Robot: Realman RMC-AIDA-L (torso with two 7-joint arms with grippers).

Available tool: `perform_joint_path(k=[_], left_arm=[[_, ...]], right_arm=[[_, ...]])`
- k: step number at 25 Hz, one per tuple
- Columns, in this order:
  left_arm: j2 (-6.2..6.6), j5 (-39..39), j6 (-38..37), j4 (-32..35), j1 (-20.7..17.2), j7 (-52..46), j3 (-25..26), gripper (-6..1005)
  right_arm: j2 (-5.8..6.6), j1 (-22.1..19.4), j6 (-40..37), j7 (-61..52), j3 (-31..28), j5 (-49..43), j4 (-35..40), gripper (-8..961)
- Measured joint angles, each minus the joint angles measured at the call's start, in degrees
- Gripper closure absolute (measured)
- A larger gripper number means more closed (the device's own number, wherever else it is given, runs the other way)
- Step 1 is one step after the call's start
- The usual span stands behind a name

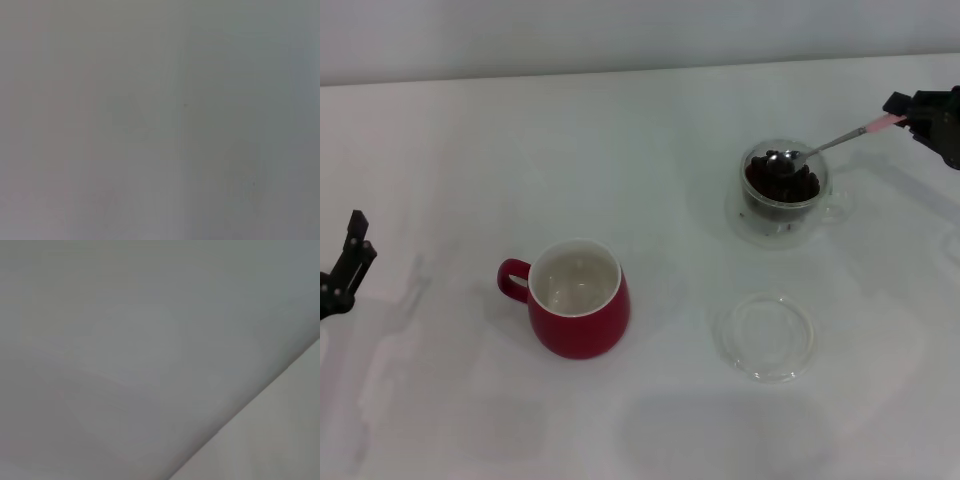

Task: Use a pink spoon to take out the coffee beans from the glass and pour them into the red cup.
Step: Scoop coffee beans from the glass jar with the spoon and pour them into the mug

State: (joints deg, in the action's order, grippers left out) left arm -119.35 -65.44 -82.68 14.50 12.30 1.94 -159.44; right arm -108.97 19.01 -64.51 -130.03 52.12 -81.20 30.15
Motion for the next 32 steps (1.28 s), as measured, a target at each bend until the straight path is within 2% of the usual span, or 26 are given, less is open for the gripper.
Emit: perform_joint_path(k=[12,20,26,32], left_arm=[[0.00,-0.03,-0.03,0.00,0.05,0.00,-0.05,138],[0.00,-0.20,0.00,0.00,0.09,0.00,0.07,138],[0.00,-0.22,0.14,0.00,0.05,-0.08,0.18,137],[0.00,-0.22,0.31,0.00,0.28,-0.24,0.15,137]], right_arm=[[2.13,1.06,-0.66,-3.42,-1.09,0.42,-3.39,808],[3.26,2.96,-5.41,-6.12,-0.25,-0.16,-3.43,808],[3.30,5.20,-9.52,-7.63,3.58,-0.34,-3.40,809],[1.61,8.47,-11.93,-8.07,9.22,-0.37,-2.88,808]])
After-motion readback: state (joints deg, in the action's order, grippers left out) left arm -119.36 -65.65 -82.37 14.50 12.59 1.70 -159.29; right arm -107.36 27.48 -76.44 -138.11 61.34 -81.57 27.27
